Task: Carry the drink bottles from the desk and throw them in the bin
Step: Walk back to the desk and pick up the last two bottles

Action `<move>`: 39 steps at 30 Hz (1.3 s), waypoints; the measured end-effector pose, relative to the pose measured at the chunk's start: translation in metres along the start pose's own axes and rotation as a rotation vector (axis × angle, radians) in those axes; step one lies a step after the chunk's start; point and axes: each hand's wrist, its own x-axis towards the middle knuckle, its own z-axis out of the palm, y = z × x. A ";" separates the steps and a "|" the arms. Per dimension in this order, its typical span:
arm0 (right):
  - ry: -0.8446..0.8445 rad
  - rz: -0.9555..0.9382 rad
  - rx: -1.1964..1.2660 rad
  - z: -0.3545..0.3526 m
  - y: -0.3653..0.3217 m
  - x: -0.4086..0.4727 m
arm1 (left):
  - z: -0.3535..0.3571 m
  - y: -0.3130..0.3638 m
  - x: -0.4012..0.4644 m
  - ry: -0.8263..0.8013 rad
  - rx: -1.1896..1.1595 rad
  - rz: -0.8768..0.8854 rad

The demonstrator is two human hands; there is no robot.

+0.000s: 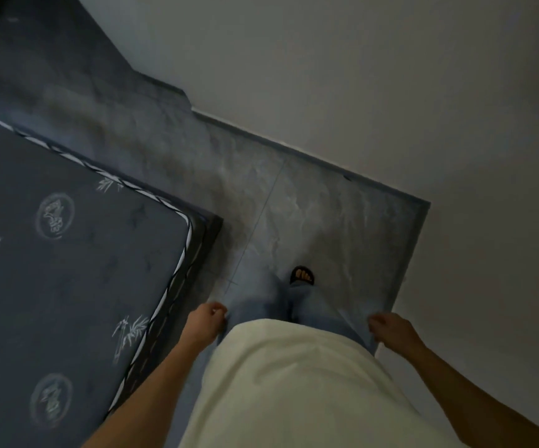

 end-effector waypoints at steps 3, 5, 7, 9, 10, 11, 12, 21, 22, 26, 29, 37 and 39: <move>-0.001 -0.153 -0.043 -0.038 -0.090 0.033 | 0.001 -0.022 -0.011 -0.035 -0.016 -0.111; 0.007 -0.270 -0.082 -0.057 -0.152 0.051 | -0.001 -0.029 -0.016 -0.049 -0.060 -0.185; 0.011 -0.360 -0.085 -0.072 -0.214 0.067 | -0.002 -0.032 -0.014 -0.049 -0.136 -0.236; 0.014 -0.429 -0.131 -0.081 -0.273 0.081 | -0.009 -0.034 -0.006 -0.071 -0.202 -0.271; 0.013 -0.453 -0.159 -0.084 -0.299 0.088 | -0.015 -0.034 0.001 -0.092 -0.224 -0.285; 0.012 -0.461 -0.170 -0.087 -0.321 0.094 | -0.022 -0.032 0.009 -0.103 -0.248 -0.294; 0.006 -0.460 -0.181 -0.089 -0.340 0.098 | -0.032 -0.028 0.017 -0.099 -0.275 -0.300; -0.090 -0.326 -0.330 -0.110 -0.407 0.121 | -0.183 0.063 0.118 0.119 -0.568 -0.246; -0.103 -0.295 -0.329 -0.114 -0.409 0.124 | -0.204 0.076 0.129 0.141 -0.578 -0.213; -0.119 -0.216 -0.340 -0.134 -0.432 0.136 | -0.281 0.122 0.173 0.231 -0.634 -0.129; -0.102 -0.227 -0.407 -0.150 -0.469 0.148 | -0.324 0.145 0.205 0.259 -0.642 -0.099; -0.099 -0.308 -0.625 -0.171 -0.634 0.191 | -0.377 0.147 0.242 0.233 -0.488 -0.165; -0.129 -0.393 -0.629 -0.162 -0.695 0.202 | -0.379 0.133 0.242 0.232 -0.518 -0.237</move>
